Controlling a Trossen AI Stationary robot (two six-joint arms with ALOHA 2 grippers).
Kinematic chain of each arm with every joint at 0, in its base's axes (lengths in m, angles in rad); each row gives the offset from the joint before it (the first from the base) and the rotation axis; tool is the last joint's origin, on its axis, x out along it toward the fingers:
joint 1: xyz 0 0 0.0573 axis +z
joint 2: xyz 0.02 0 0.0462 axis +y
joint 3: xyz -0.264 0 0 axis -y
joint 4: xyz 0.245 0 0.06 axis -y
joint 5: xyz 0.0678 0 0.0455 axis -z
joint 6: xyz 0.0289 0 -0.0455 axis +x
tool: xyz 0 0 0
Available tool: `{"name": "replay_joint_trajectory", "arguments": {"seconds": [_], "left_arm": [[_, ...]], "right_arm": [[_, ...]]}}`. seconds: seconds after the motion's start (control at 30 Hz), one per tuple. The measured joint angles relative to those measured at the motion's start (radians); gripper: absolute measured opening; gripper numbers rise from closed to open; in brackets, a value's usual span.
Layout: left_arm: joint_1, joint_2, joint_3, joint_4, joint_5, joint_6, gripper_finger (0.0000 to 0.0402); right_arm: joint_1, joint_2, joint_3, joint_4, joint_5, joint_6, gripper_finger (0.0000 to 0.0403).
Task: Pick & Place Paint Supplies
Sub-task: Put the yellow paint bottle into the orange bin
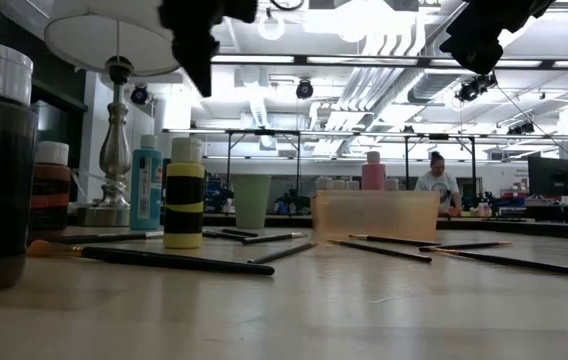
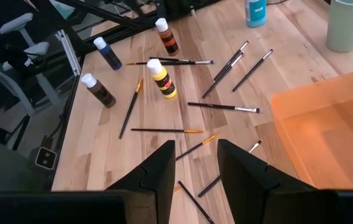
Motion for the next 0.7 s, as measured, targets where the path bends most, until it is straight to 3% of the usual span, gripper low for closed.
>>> {"name": "replay_joint_trajectory", "arguments": {"seconds": [0.37,0.53,0.7], "left_arm": [[-0.102,-0.244,-0.442,0.336,0.05,0.269,0.0214],[-0.123,-0.276,-0.552,0.513,0.083,0.327,0.0221],[-0.124,-0.274,-0.608,0.586,0.089,0.342,0.0262]], "right_arm": [[0.0,0.0,0.0,0.0,0.0,0.0,0.0113],[0.0,0.0,0.0,0.0,0.0,0.0,0.0113],[0.0,0.0,0.0,0.0,0.0,0.0,0.0113]]}}
